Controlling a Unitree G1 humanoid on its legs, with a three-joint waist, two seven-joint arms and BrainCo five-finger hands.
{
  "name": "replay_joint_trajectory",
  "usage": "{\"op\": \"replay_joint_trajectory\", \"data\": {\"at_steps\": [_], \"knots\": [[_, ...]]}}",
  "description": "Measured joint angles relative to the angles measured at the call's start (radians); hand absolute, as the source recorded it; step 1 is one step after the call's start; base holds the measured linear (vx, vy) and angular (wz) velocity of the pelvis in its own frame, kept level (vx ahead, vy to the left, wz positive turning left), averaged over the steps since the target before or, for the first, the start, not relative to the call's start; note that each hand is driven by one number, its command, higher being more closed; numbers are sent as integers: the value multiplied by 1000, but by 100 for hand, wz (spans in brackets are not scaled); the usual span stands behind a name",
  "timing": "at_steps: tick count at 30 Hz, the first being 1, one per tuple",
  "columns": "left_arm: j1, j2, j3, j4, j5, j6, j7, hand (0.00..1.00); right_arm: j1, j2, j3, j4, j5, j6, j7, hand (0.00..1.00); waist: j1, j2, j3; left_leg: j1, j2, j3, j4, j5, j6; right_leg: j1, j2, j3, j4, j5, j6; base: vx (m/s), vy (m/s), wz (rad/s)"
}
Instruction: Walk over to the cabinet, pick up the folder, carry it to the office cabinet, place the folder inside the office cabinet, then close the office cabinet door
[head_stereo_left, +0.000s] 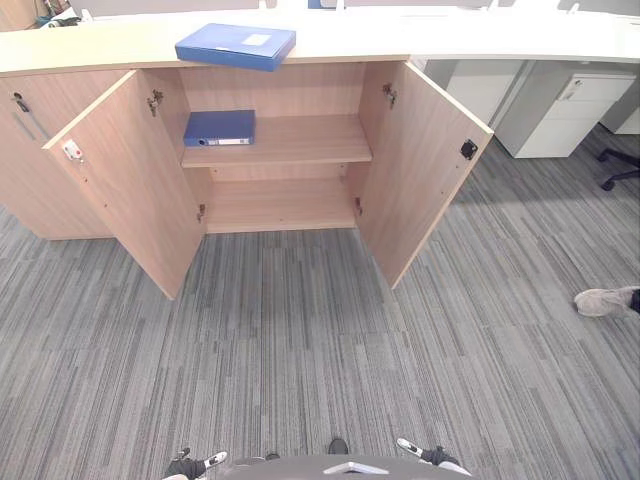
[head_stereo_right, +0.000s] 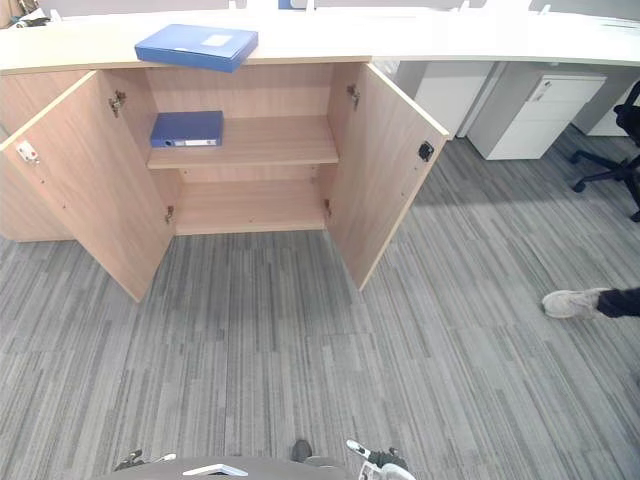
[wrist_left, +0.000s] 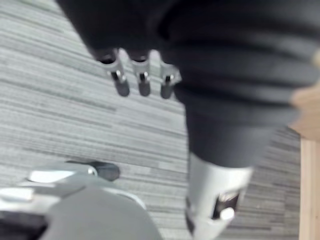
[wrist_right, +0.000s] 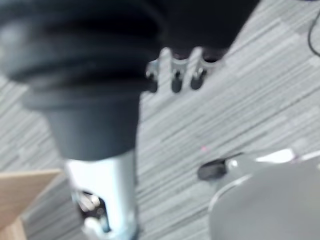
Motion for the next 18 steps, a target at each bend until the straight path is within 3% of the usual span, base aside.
{"op": "replay_joint_trajectory", "data": {"at_steps": [7, 18], "knots": [[-11, 10, -26, 0, 12, -9, 0, 0, -55, 20, 8, 26, -72, 1, 1, 0, -1, -1, 22, 15, -2, -19, -9, 7, -10, 23, -1, -15, -15, 4, 0, -29, -3, 6], [-17, 22, -43, 1, 17, -10, -1, 0, -68, 20, 9, 27, -73, 1, 0, 0, -3, -15, 38, 31, -4, -25, -45, 30, -1, 37, -2, -33, -16, 4, 0, -49, 2, 4]]}}
